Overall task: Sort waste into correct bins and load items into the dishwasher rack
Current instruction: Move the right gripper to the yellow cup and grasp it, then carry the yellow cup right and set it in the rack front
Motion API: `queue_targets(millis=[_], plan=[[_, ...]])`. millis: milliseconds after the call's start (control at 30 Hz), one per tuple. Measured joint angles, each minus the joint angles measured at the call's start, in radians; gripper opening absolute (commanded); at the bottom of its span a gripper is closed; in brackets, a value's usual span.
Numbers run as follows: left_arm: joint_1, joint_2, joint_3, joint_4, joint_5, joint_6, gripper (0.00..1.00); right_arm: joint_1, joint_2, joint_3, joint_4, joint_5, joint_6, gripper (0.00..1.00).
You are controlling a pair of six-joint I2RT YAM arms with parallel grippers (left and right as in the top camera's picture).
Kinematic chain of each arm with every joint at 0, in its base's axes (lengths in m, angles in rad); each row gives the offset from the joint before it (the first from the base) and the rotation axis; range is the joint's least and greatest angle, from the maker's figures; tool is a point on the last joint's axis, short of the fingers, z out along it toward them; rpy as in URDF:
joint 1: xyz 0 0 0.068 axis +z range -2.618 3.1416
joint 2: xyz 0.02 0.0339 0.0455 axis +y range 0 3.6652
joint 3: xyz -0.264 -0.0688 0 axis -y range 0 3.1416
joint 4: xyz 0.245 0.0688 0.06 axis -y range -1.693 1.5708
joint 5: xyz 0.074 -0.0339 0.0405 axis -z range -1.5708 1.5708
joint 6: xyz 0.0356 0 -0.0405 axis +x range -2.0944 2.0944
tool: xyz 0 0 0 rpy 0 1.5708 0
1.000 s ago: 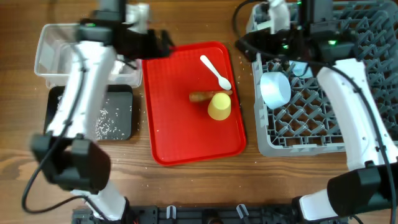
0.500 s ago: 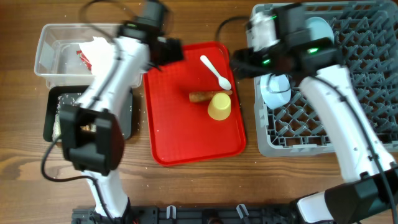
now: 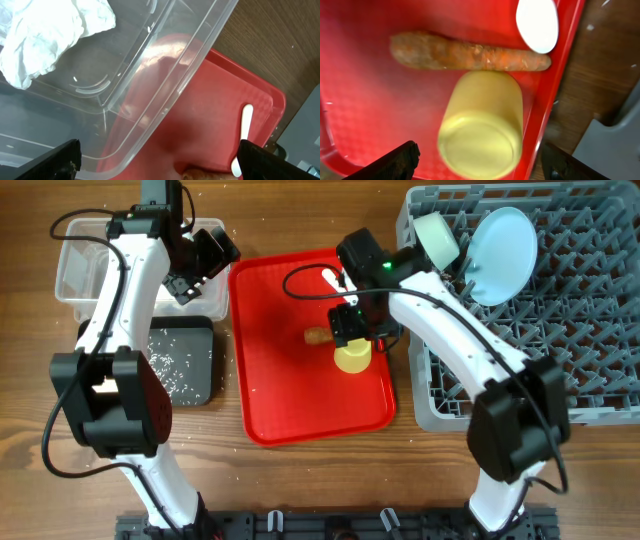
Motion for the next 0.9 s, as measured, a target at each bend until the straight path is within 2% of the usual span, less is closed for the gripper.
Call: queue_targets(millis=[67, 233, 300, 500, 667, 733, 900], plan=[[0.000, 0.000, 0.000, 0.000, 0.001, 0.000, 1.00, 0.000, 0.056, 0.000, -0.006, -0.003, 0.007, 0.79], [0.000, 0.000, 0.000, 0.000, 0.004, -0.003, 1.00, 0.000, 0.089, 0.000, -0.011, -0.004, 0.015, 0.59], [0.000, 0.000, 0.000, 0.000, 0.004, -0.003, 1.00, 0.000, 0.089, 0.000, -0.013, -0.004, 0.015, 0.54], [0.000, 0.000, 0.000, 0.000, 0.005, -0.003, 1.00, 0.000, 0.089, 0.002, -0.021, -0.004, 0.014, 0.54], [0.000, 0.000, 0.000, 0.000, 0.005, -0.004, 1.00, -0.007, 0.051, 0.114, -0.206, 0.017, 0.013, 0.55], [0.000, 0.000, 0.000, 0.000, 0.005, -0.004, 1.00, -0.019, -0.046, 0.180, -0.266, 0.027, 0.009, 0.55], [0.000, 0.000, 0.000, 0.000, 0.005, -0.004, 1.00, -0.101, -0.275, 0.210, -0.448, 0.066, 0.023, 0.56]])
